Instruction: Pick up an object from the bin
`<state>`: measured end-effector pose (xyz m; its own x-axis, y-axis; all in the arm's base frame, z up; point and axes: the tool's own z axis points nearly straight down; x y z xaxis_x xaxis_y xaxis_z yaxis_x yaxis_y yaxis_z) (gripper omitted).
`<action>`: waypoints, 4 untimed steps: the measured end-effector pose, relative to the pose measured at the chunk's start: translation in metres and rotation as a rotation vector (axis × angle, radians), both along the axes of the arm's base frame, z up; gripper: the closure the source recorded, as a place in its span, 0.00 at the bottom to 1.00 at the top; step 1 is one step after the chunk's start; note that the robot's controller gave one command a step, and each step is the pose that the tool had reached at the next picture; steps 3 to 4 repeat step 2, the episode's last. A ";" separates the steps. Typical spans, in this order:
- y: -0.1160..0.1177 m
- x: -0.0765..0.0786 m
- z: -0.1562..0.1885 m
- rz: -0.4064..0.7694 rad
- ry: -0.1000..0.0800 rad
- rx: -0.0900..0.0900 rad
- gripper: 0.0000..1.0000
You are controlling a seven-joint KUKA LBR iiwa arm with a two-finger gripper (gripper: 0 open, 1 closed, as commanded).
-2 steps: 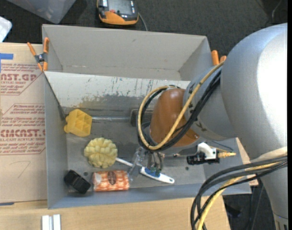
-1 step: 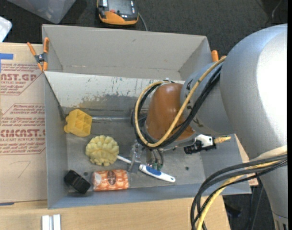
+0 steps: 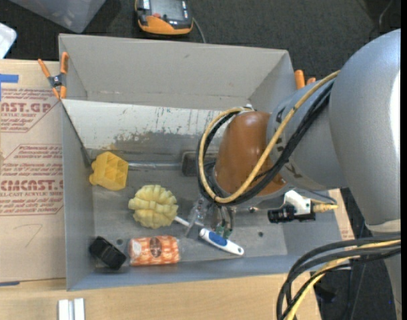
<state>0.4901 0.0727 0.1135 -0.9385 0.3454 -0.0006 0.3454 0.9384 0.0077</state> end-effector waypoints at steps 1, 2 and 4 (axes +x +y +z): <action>0.001 0.011 -0.030 0.122 0.003 -0.001 1.00; -0.028 0.012 0.001 0.043 -0.001 -0.001 1.00; -0.028 0.012 0.001 0.043 -0.001 -0.001 1.00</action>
Offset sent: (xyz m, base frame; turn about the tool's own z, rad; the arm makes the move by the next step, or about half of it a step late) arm 0.0113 -0.0276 -0.0003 -0.0451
